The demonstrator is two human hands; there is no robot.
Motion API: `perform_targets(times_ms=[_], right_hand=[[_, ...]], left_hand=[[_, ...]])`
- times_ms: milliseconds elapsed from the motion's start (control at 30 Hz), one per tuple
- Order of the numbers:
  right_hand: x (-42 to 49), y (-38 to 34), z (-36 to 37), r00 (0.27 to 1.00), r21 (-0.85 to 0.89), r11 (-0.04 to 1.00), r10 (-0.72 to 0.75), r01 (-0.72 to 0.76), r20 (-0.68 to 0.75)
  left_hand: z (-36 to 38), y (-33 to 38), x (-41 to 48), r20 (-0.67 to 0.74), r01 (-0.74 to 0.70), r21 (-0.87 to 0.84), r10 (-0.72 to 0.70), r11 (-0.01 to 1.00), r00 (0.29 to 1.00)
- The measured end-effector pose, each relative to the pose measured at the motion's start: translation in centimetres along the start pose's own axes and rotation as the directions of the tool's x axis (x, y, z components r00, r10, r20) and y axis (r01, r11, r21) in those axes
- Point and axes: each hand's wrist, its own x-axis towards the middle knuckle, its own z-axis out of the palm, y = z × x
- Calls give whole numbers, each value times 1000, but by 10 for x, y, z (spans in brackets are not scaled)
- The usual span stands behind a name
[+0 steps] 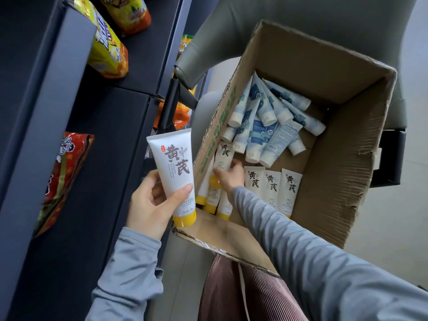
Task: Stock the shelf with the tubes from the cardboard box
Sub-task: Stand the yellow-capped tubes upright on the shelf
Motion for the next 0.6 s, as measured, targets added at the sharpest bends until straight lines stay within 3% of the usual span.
perform_targets(times_ms=[100, 233, 400, 533, 600], right_hand=[[-7, -4, -10, 996, 151, 985, 72, -81, 59], [-27, -4, -34, 994, 228, 970, 62, -80, 86], [-67, -2, -61, 966, 371, 914, 76, -167, 248], [-107, -13, -86, 908, 502, 828, 21, -250, 418], [-126, -22, -100, 864, 566, 784, -76, -257, 498]], left_hand=[[-4, 1, -6, -6, -16, 7, 17, 1000, 1000], [-12, 3, -15, -19, -22, -2, 22, 1000, 1000], [-19, 8, -31, -56, -58, 2, 58, 998, 997], [-30, 18, -47, -77, -83, 2, 83, 997, 994], [-34, 26, -55, -97, -104, 0, 104, 995, 990]])
